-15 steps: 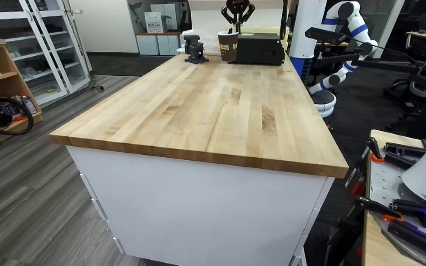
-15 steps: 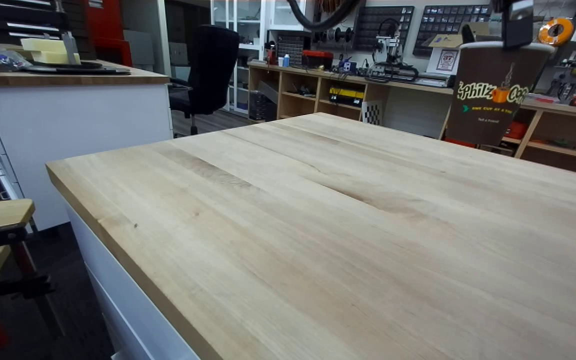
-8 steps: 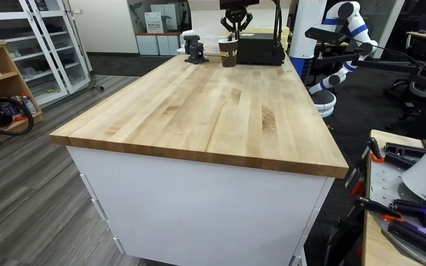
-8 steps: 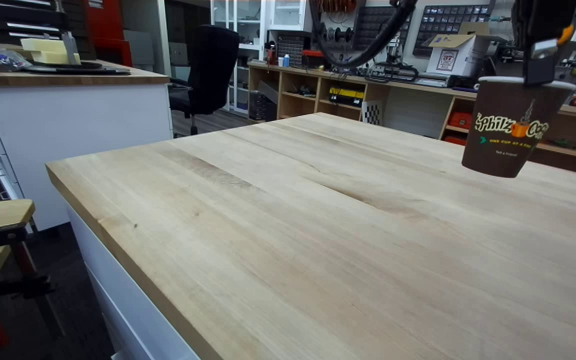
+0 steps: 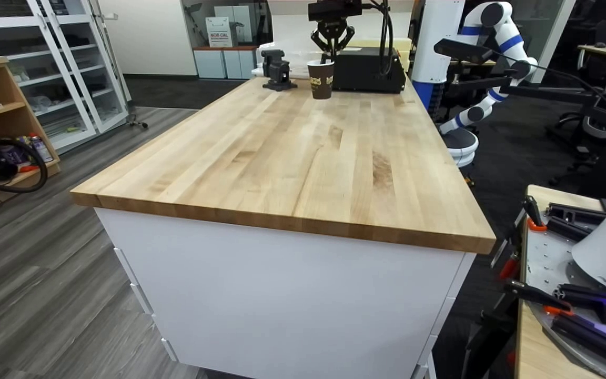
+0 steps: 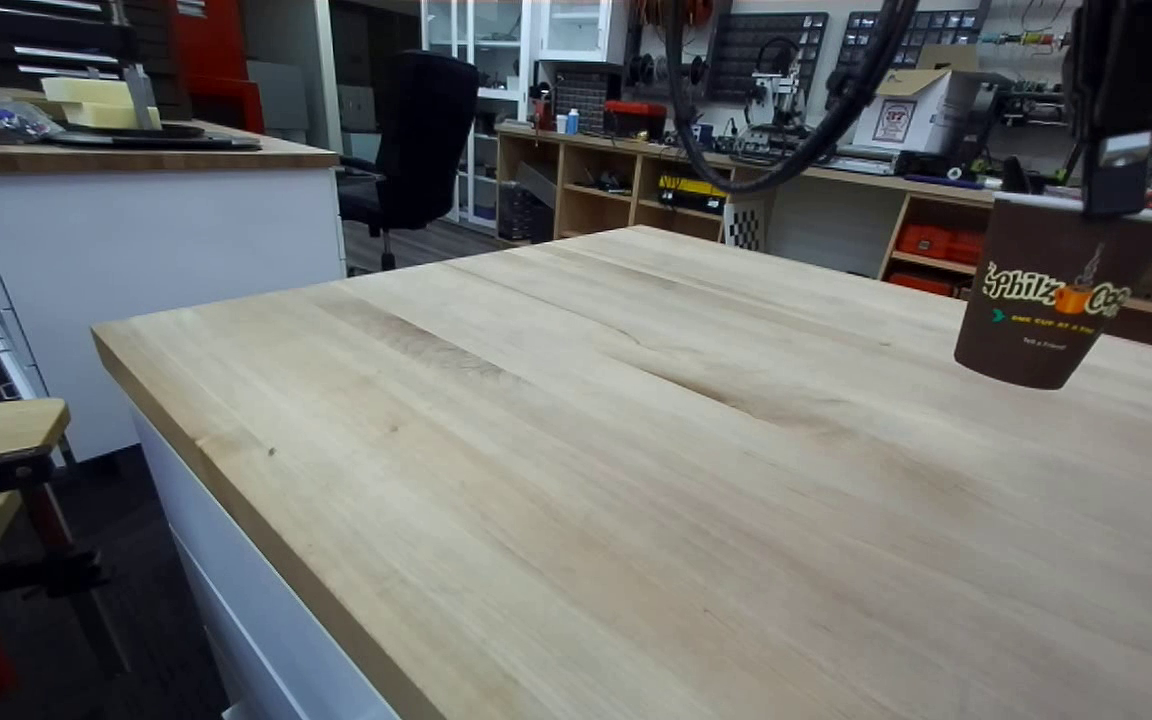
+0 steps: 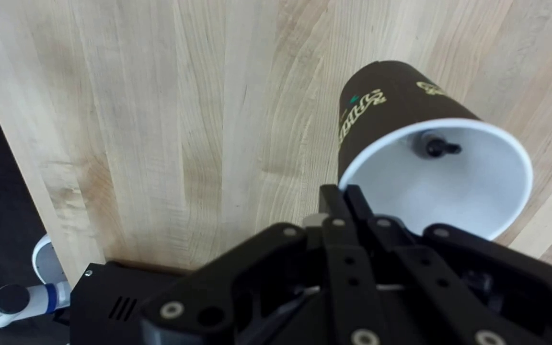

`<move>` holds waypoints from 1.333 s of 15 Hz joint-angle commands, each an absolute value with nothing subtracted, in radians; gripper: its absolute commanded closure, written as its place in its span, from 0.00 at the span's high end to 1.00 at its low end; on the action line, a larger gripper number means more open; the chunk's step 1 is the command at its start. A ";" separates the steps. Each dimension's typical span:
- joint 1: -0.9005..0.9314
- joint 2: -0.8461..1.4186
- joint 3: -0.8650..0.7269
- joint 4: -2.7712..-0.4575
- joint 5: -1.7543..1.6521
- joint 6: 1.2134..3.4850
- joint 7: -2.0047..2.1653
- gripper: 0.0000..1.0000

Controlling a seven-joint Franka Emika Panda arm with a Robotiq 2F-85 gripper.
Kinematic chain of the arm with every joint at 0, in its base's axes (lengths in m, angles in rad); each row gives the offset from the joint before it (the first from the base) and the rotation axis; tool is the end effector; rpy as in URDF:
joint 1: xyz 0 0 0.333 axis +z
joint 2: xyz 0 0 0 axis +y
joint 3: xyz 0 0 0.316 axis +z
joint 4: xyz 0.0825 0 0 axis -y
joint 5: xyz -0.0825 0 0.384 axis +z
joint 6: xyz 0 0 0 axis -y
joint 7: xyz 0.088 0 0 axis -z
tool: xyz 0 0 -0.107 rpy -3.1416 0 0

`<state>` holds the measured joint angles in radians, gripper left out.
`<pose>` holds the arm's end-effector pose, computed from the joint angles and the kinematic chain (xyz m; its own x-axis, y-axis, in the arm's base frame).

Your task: Move the plastic cup to the right

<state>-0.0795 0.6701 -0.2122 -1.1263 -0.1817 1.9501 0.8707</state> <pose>0.7337 -0.1826 0.4417 0.4799 -0.8139 0.3275 -0.8727 -0.4813 0.0826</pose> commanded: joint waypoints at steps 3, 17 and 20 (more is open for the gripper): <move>-0.110 0.756 -0.216 -0.995 -0.133 1.906 0.871 0.01; -0.133 0.878 -0.212 -0.863 -0.127 1.901 0.880 0.62; -0.128 0.876 -0.216 -0.859 -0.133 1.901 0.883 0.80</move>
